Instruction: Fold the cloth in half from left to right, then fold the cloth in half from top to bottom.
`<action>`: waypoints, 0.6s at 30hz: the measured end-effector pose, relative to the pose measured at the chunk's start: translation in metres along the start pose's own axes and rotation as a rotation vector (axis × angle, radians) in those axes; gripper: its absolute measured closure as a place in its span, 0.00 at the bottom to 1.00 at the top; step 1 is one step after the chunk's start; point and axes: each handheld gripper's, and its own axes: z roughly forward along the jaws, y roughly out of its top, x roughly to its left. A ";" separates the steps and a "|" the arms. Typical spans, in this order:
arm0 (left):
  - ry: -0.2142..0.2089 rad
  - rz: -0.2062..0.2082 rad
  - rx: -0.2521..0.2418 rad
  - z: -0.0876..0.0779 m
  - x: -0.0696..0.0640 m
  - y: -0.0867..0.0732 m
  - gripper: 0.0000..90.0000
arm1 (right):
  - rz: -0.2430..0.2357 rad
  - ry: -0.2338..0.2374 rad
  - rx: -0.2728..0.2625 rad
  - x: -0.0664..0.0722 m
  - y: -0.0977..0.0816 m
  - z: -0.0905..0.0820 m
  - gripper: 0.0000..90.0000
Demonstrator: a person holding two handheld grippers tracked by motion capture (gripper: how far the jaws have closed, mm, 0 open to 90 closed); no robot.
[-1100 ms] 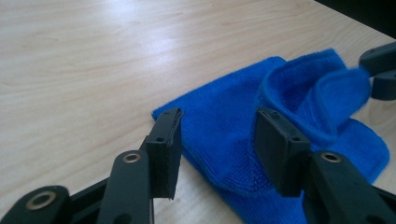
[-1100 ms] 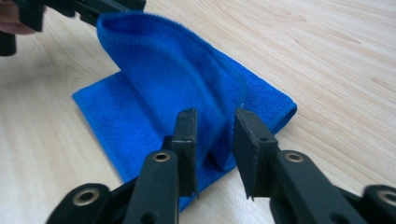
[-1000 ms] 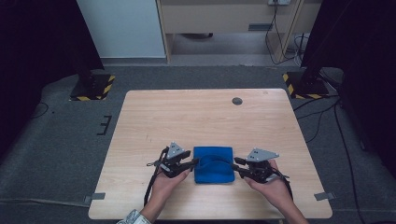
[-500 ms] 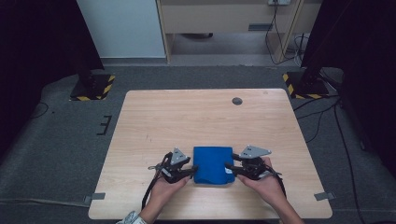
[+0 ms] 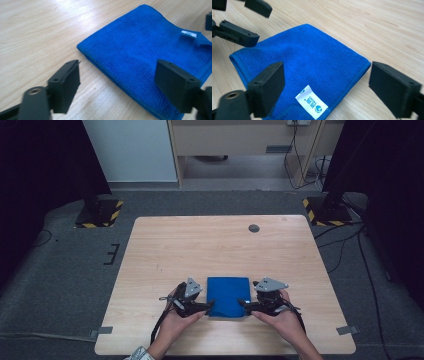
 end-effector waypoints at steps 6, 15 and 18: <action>-0.011 -0.002 -0.002 -0.002 0.001 0.002 0.14 | -0.012 0.000 0.005 0.003 0.001 0.001 0.10; 0.035 -0.031 -0.033 -0.012 0.021 0.005 0.12 | 0.006 -0.030 -0.019 -0.012 0.000 -0.008 0.08; 0.047 -0.044 -0.045 -0.016 0.030 0.007 0.10 | 0.024 -0.046 -0.027 -0.020 0.000 -0.013 0.07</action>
